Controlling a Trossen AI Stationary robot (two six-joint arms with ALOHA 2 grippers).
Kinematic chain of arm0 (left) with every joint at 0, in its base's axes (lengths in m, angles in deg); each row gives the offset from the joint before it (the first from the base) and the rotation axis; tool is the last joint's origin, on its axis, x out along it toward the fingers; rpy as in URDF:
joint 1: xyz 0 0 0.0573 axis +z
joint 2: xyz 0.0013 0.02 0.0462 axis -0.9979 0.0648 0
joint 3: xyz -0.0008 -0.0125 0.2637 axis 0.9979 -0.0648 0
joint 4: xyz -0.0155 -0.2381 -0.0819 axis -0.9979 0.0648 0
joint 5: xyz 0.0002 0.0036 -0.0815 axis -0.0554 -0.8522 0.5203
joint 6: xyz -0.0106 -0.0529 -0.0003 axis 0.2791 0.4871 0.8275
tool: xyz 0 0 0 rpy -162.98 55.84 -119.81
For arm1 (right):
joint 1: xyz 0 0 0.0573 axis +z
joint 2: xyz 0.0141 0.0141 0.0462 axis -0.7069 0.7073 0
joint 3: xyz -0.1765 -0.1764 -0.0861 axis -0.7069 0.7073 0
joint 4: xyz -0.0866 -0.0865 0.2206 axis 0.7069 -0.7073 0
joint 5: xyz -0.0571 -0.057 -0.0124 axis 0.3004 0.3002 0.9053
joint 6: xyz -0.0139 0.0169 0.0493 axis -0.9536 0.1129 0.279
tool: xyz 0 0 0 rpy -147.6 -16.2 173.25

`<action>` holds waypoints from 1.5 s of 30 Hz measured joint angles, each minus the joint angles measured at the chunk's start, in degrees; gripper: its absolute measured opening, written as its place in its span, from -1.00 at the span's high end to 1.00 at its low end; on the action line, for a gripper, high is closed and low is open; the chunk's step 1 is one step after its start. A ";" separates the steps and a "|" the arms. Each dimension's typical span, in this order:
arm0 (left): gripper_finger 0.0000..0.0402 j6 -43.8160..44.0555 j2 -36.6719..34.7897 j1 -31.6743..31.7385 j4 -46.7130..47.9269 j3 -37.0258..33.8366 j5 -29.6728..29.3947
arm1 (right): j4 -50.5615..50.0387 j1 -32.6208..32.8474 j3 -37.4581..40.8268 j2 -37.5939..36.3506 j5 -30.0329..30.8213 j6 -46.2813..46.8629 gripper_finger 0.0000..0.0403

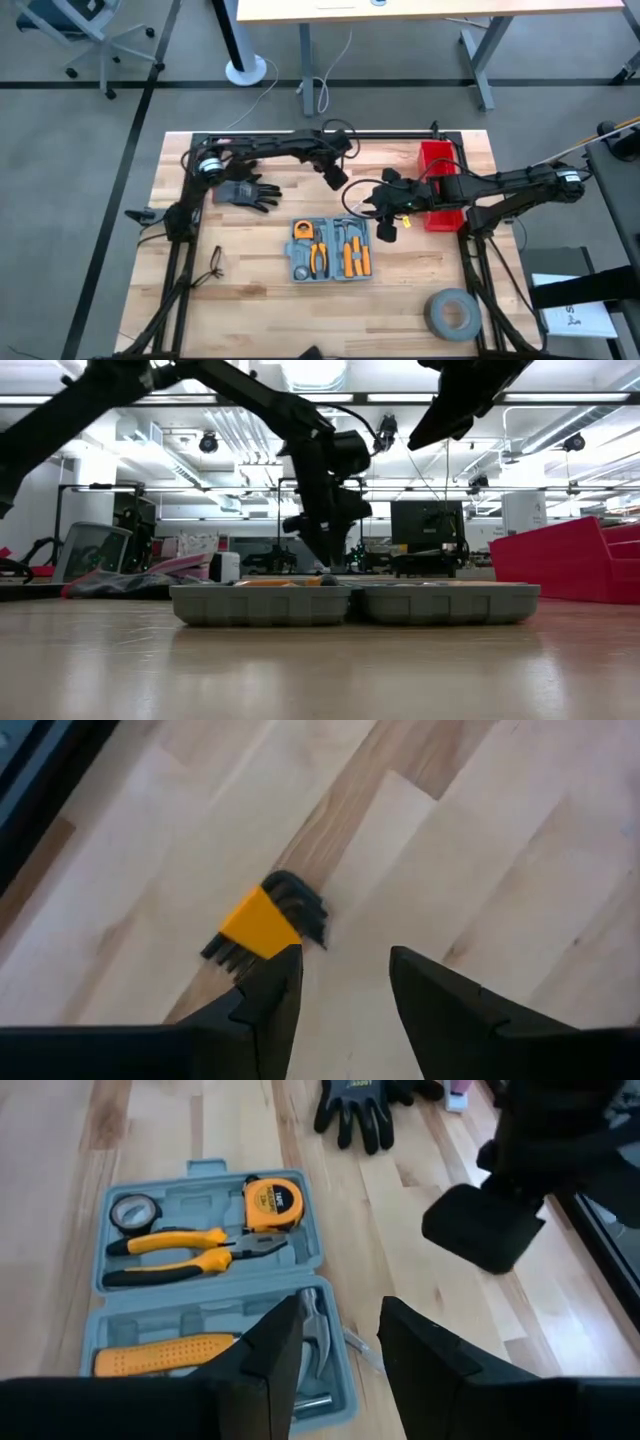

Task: Prefit tool cases
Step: Put the hex key set into the pre-fit tool case

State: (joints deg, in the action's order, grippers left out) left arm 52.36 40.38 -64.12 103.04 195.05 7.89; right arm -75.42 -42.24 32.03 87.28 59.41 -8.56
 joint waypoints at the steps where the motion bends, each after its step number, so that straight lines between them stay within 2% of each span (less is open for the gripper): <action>1: 0.19 -0.22 0.81 0.04 0.74 1.37 0.00 | -0.28 0.00 0.00 -0.12 -0.04 0.01 0.41; 9: -0.06 -0.78 2.43 1.84 3.00 6.10 0.32 | -0.47 0.78 0.13 -0.31 -0.41 0.07 0.36; 14: -0.26 0.59 2.48 3.89 3.01 4.93 5.65 | -0.13 1.53 0.13 -0.31 -0.37 0.09 0.40; 21: -0.45 1.83 2.50 4.36 0.73 3.46 5.78 | 2.17 2.03 0.13 -0.33 -0.41 -0.02 0.46; 38: -0.34 8.93 2.51 5.02 -6.99 0.64 5.62 | 2.55 2.64 0.13 -2.56 -0.40 0.09 0.47; 45: -0.34 9.78 3.35 5.52 -7.11 0.33 2.75 | 2.27 3.41 0.11 -4.61 -0.41 1.20 0.52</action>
State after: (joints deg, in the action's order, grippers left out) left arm 62.14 43.73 -58.60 95.93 195.38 10.64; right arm -73.15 -38.83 32.14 82.67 59.00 -7.36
